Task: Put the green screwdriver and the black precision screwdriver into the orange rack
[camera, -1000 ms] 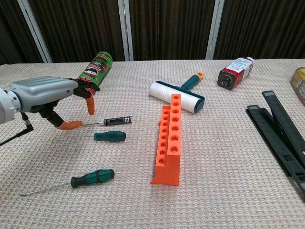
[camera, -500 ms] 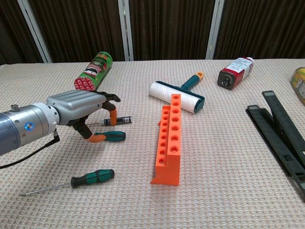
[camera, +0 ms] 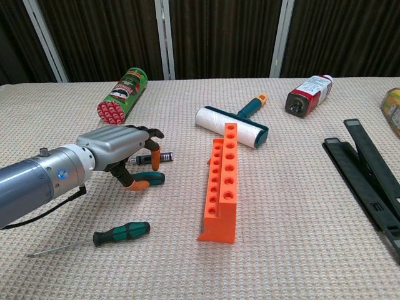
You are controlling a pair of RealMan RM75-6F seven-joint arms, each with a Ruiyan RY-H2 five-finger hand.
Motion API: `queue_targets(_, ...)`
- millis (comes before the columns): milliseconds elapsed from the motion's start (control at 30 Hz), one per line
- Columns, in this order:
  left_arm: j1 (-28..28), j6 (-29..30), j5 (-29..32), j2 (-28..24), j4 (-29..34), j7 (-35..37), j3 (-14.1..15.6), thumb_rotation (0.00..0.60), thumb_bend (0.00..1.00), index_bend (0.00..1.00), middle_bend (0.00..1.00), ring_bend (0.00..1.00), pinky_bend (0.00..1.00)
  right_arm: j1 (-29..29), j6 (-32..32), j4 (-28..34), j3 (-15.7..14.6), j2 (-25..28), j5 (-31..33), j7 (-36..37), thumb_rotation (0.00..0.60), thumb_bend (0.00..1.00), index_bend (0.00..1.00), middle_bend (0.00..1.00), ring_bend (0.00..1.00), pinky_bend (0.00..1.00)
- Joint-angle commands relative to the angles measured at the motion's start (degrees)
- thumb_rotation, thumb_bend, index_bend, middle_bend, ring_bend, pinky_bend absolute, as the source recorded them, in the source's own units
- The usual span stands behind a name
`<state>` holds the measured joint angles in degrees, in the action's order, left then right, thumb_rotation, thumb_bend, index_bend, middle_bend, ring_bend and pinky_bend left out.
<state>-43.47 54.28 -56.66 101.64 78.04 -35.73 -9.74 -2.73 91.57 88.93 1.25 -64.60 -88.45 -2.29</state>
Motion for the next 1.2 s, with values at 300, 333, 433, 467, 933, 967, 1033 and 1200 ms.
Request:
queue_targets(300, -0.7, 0.2, -0.1, 1.8, -2.5, 2.0, -0.1, 0.585, 0.31, 0.46, 0.04, 0.0, 0.0, -0.4, 0.4, 0.1, 0.2, 0.2, 0.2, 0.0, 0.6, 0.0, 0.0, 0.0, 0.0, 0.0)
queue_targets(333, -0.8, 0.2, -0.1, 1.9, -2.6, 2.2, -0.1, 0.586, 0.31, 0.46, 0.04, 0.0, 0.0, -0.5, 0.4, 0.2, 0.2, 0.2, 0.2, -0.1, 0.6, 0.0, 0.0, 0.0, 0.0, 0.0)
queue_targets(433, -0.7, 0.9, -0.5, 2.2, -2.8, 2.6, 0.0, 0.587, 0.32, 0.49, 0.05, 0.0, 0.0, -0.6, 0.5, 0.2, 0.2, 0.2, 0.2, -0.1, 0.6, 0.0, 0.0, 0.0, 0.0, 0.0)
queue_targets(467, -0.6, 1.0, -0.6, 2.2, -2.9, 2.7, 0.0, 0.588, 0.32, 0.5, 0.05, 0.0, 0.0, -0.6, 0.5, 0.2, 0.2, 0.2, 0.2, -0.1, 0.6, 0.0, 0.0, 0.0, 0.0, 0.0)
queue_targets(933, 1.2, 3.5, -4.1, -1.4, 4.0, 12.6, -2.7, 0.586, 0.37, 0.58, 0.1, 0.0, 0.0, -0.8, 0.9, 0.0, 0.2, 0.2, -0.3, 0.1, 0.6, 0.0, 0.0, 0.0, 0.0, 0.0)
queue_targets(967, 1.6, 3.3, -4.3, -2.9, 6.6, 15.2, -3.6, 0.587, 0.37, 0.58, 0.1, 0.0, 0.0, -0.8, 0.9, 0.0, 0.2, 0.2, -0.4, 0.1, 0.6, 0.0, 0.0, 0.0, 0.0, 0.0)
queue_targets(1033, 2.6, 2.8, -4.9, -6.7, 12.8, 22.3, -6.6, 0.586, 0.38, 0.57, 0.11, 0.0, 0.0, -0.7, 0.8, -0.1, 0.2, 0.1, -0.5, 0.3, 0.6, 0.0, 0.0, 0.0, 0.0, 0.0)
queue_targets(1200, 4.0, 1.1, -6.8, -11.5, 18.7, 35.2, -10.3, 0.587, 0.38, 0.57, 0.11, 0.0, 0.0, -0.7, 0.6, -0.5, 0.3, -0.1, -0.5, 0.7, 0.6, 0.0, 0.0, 0.0, 0.0, 0.0)
